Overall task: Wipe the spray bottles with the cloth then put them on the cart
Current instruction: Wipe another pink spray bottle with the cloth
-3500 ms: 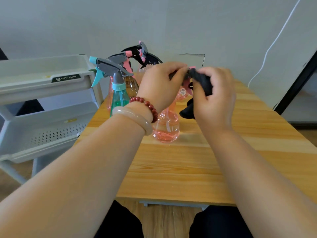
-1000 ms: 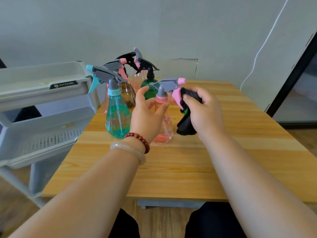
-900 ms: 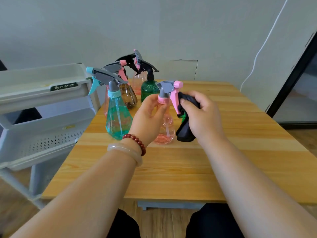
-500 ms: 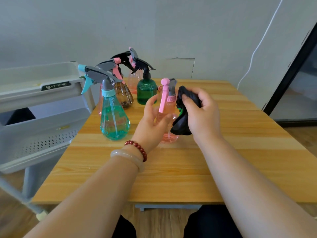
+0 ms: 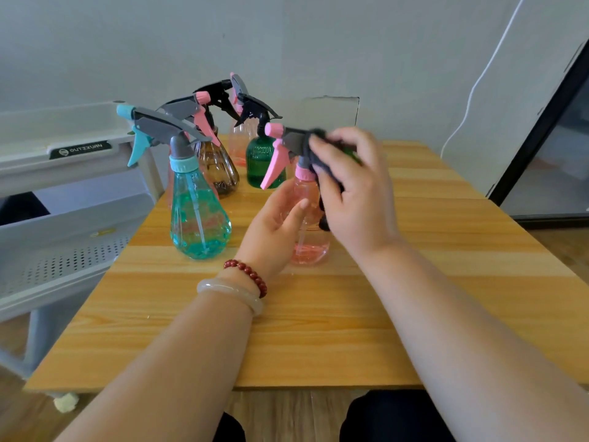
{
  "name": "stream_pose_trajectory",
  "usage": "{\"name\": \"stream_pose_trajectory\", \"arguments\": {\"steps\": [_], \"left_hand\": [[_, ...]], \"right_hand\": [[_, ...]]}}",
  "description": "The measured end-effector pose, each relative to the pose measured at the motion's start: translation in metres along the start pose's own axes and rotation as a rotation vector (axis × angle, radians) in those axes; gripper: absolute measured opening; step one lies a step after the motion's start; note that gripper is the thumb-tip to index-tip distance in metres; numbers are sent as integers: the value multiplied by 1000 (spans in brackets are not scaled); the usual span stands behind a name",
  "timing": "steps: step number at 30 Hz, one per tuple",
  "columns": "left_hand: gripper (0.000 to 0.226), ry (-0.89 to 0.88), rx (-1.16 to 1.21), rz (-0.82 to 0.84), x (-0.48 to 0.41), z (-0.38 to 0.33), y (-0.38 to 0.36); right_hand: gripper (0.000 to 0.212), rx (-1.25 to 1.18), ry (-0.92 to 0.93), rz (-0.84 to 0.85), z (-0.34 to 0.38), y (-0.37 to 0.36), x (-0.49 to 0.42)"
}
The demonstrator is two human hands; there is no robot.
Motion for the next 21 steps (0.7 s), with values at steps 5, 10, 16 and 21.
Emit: {"name": "stream_pose_trajectory", "arguments": {"steps": [5,10,16,21], "left_hand": [[38,-28,-7,2,-1,0,6],[45,-15,-35,31,0,4,-3],[46,-4,-63,20,-1,3,0],[46,-1,-67,19,4,2,-4]], "right_hand": [[31,4,-9,91,-1,-11,32],[30,101,94,-24,7,9,-3],[30,63,158,84,6,-8,18],[30,66,155,58,8,11,8]]}}
Point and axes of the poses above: each hand's wrist, its own x-axis away from the middle knuckle, its own y-axis out of the back of the hand, z = x × y, the point moved 8 cm from there along -x, towards the middle knuckle, and after that the axes turned 15 degrees about y, right-handed, at the moved point
